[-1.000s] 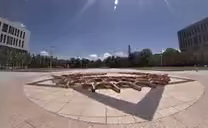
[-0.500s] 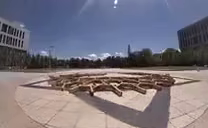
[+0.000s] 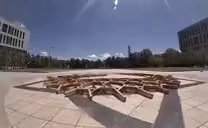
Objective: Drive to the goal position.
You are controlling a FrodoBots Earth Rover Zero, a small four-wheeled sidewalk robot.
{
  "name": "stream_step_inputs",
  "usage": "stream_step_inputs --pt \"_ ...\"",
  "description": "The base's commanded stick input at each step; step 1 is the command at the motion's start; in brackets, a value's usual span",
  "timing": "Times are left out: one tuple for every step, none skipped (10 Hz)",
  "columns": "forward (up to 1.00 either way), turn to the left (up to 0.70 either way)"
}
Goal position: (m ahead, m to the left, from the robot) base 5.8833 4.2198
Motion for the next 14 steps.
stream_step_inputs --pt "0.6 0.03" --pt "0.59 0.03" --pt "0.59 0.03" --pt "0.6 0.04" --pt "0.6 0.04" --pt "0.6 0.04" --pt "0.6 0.04" --pt "0.6 0.04" --pt "0.6 0.04" --pt "0.6 0.03" --pt "0.47 0.03" --pt "0.25 0.04" --pt "0.08 0.01" --pt "0.06 0.01"
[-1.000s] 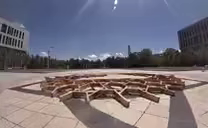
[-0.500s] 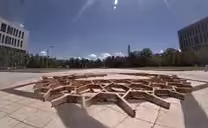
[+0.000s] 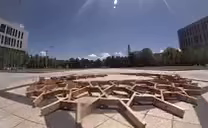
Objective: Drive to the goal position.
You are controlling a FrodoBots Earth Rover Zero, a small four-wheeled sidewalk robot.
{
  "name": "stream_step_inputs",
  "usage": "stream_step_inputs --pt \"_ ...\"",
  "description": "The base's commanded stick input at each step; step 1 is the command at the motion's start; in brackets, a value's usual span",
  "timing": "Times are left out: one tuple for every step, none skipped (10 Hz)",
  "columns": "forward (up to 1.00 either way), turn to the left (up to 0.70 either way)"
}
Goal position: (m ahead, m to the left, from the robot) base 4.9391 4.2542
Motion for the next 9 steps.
stream_step_inputs --pt "0.07 0.01" --pt "0.07 0.01" --pt "0.07 0.01" --pt "0.06 0.01" --pt "0.07 0.01" --pt "-0.31 0.01" --pt "-0.69 0.02" --pt "-0.7 0.02" --pt "-0.69 0.02"
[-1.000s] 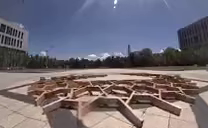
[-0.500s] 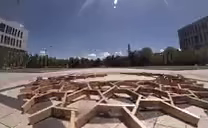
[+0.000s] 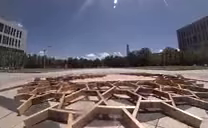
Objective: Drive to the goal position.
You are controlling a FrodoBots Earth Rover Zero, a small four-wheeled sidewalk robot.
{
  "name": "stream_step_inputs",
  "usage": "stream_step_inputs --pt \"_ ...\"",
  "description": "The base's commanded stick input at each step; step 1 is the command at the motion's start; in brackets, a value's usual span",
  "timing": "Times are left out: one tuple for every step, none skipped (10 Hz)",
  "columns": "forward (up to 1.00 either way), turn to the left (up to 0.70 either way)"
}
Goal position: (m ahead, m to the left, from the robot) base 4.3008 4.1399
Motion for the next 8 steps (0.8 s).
stream_step_inputs --pt "-0.69 0.02" --pt "-0.7 0.02" --pt "-0.69 0.02" --pt "-0.69 0.02" --pt "-0.7 0.02" --pt "-0.7 0.02" --pt "-0.63 0.02" --pt "-0.62 0.02"
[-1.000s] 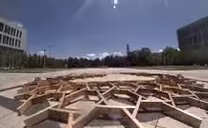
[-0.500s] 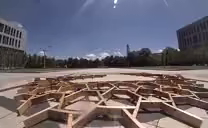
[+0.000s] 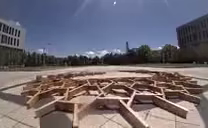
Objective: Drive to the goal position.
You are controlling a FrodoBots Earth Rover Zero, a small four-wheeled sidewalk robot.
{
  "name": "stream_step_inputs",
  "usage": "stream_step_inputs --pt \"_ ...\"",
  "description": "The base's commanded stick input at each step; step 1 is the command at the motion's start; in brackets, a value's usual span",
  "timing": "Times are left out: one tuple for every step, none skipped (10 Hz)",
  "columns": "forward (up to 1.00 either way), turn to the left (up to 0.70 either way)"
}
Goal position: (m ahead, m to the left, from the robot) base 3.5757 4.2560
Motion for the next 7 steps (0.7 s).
stream_step_inputs --pt "-0.64 0.02" --pt "-0.69 0.02" --pt "-0.69 0.02" --pt "-0.69 0.01" --pt "-0.68 0.0" --pt "-0.68 0.0" --pt "-0.68 0.0"
